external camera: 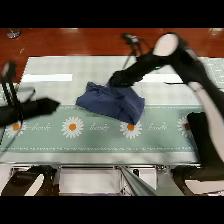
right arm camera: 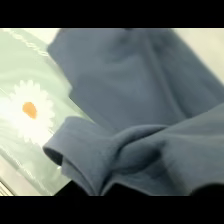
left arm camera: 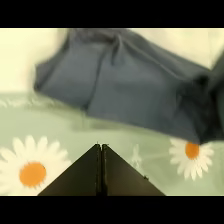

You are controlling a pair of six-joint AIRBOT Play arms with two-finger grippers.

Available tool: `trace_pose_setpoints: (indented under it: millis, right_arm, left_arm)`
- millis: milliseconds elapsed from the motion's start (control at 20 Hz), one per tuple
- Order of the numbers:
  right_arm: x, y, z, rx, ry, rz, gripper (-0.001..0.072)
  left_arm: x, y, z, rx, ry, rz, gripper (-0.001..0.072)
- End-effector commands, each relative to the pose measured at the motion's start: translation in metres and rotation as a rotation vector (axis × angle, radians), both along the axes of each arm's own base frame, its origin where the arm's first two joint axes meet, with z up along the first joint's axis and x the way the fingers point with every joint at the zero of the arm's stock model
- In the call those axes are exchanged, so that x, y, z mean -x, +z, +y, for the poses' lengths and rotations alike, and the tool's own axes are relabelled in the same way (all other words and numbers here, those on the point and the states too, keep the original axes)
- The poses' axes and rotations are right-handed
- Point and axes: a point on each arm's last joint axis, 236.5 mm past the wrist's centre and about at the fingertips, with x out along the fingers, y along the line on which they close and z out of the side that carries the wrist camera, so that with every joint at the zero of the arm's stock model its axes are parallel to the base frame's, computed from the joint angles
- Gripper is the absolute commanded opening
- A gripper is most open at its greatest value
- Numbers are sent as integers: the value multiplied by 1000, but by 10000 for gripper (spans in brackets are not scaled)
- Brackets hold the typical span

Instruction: Fold the shirts.

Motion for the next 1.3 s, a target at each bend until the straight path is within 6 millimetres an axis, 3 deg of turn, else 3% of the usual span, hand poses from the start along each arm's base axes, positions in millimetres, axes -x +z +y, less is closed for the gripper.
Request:
trace_pose_setpoints:
  millis: [0,200,250,300,350,400,450,550,700,800,850,950,1050,1150,1250]
  right_arm:
    - [-7,-43,64,5,70,44,44]
    - [-17,-77,109,-23,87,64,47]
    - [-21,-82,117,-43,72,76,147]
    - [-19,-81,127,-92,68,103,430]
    - [-18,-77,131,-131,94,106,626]
    - [-22,-69,124,-148,100,107,625]
    - [-28,-60,107,-145,90,114,625]
    - [-40,-31,47,-113,69,137,625]
    - [-43,14,-78,16,31,124,625]
    - [-40,24,-164,150,-127,94,625]
    - [-35,21,-187,154,-207,86,625]
    - [-17,-6,-213,125,-357,67,625]
    - [9,-62,-227,91,-589,105,625]
    - [36,-116,-217,-30,-797,202,625]
    - [50,-142,-195,-167,-859,295,624]
  left_arm:
    - [47,-43,-13,135,35,49,25]
    - [51,-62,-13,148,48,83,25]
    - [48,-63,-12,147,56,75,25]
    - [43,-64,-10,149,70,65,25]
    - [39,-63,-9,150,82,55,25]
    - [34,-63,-7,151,95,46,24]
    - [29,-64,-5,151,108,39,25]
    - [22,-68,-2,148,128,40,25]
    - [18,-82,-1,135,133,86,25]
    - [18,-93,-1,118,122,121,26]
    - [18,-98,-2,116,124,139,26]
    - [19,-106,-2,113,126,169,25]
    - [19,-110,-2,110,125,187,25]
    - [19,-112,-2,110,126,191,25]
    - [19,-111,-3,114,127,192,26]
